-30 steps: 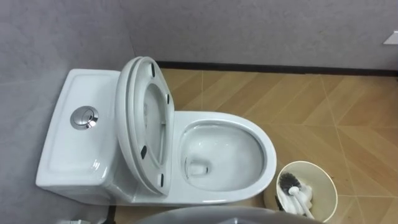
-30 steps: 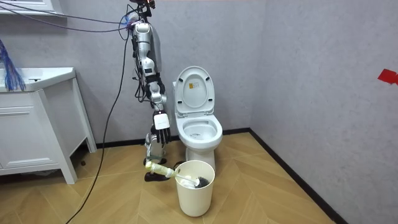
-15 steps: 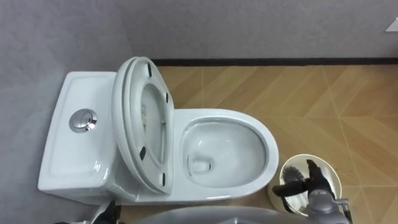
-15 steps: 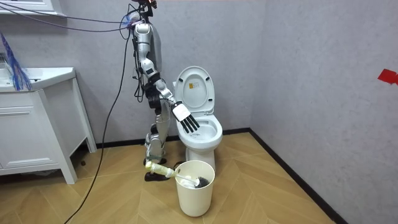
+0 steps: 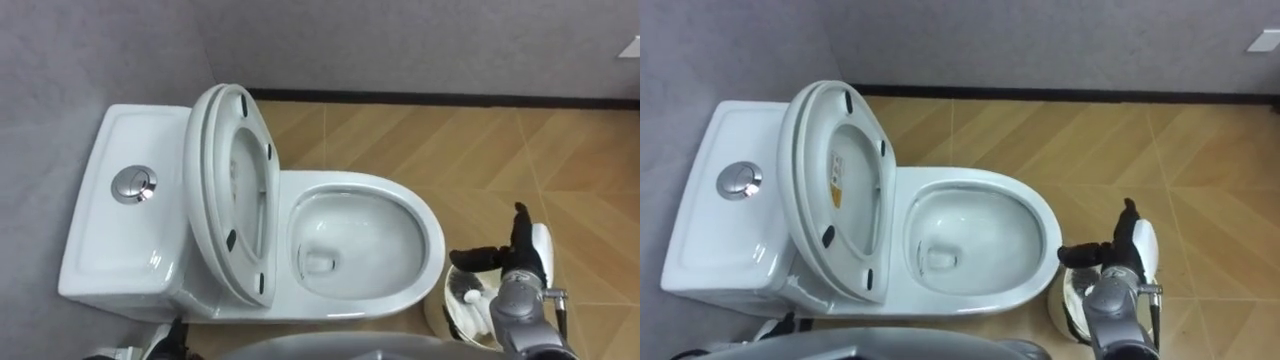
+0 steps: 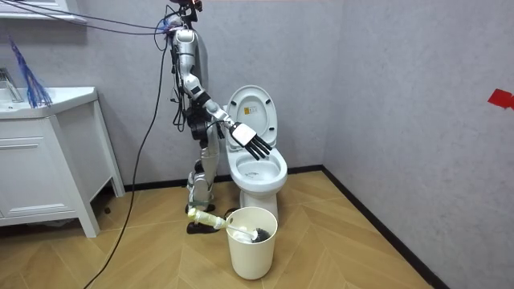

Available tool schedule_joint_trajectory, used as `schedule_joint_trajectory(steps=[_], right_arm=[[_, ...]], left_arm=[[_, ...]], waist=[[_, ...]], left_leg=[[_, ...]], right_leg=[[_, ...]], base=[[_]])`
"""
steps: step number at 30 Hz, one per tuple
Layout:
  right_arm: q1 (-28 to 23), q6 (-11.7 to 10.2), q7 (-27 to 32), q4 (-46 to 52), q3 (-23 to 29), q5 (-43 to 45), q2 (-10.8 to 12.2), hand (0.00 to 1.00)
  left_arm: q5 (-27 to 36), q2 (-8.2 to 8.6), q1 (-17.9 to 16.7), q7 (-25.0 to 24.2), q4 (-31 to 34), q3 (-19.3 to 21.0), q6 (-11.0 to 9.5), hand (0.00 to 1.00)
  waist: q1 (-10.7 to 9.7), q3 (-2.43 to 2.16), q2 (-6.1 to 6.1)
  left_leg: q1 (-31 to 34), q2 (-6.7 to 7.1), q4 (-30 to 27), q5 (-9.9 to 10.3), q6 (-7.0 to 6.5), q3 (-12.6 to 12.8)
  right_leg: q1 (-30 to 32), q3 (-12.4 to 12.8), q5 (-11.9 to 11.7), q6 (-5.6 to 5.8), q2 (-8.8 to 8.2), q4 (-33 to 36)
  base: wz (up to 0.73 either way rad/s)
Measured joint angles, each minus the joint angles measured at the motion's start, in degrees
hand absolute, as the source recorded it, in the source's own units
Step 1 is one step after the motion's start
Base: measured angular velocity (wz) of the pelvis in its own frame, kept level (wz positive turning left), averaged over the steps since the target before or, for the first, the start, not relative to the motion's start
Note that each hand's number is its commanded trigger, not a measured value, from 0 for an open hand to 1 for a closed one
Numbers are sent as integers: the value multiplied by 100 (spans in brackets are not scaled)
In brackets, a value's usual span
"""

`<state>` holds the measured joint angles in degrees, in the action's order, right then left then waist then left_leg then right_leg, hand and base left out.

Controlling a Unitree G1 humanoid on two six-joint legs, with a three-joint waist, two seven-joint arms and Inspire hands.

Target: Brush toilet

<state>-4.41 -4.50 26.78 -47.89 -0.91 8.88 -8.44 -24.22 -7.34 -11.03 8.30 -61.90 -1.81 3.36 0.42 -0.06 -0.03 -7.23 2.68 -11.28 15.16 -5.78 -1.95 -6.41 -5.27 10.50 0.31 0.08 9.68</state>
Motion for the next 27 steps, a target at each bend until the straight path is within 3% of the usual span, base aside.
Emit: schedule_joint_trajectory(steps=[6,9,19,23,27], right_arm=[[36,-108,187,-110,47,-196,-16,0],[315,-182,178,-583,222,-474,-55,0],[775,-167,-194,-1668,230,-2047,-547,0],[853,-151,-445,-1950,233,-2281,-679,0],[946,29,-763,-2225,232,-2268,-787,0]], left_arm=[[115,-46,2,-1,-1,3,-48,0],[125,-117,24,-7,-1,62,-111,0],[261,-442,78,-26,268,186,-274,0],[584,-506,111,-22,259,190,-314,0],[787,-542,201,-27,206,147,-286,0]], waist=[[-3,-1,-6],[-25,8,-30],[-1,9,-107],[-17,2,-118],[-23,-17,-134]], left_leg=[[125,4,-51,-1,-1,1],[272,12,-113,-1,-1,-9],[662,20,-212,-9,10,-164],[783,30,-235,-14,16,-201],[968,35,-257,-36,30,-206]], right_leg=[[105,5,0,-1,-4,5],[200,-30,-4,-2,-20,5],[480,-293,-27,-16,-74,0],[570,-367,-27,-16,-95,-1],[747,-369,-36,-27,-97,11]], base=[[0],[5],[10],[8],[1]])
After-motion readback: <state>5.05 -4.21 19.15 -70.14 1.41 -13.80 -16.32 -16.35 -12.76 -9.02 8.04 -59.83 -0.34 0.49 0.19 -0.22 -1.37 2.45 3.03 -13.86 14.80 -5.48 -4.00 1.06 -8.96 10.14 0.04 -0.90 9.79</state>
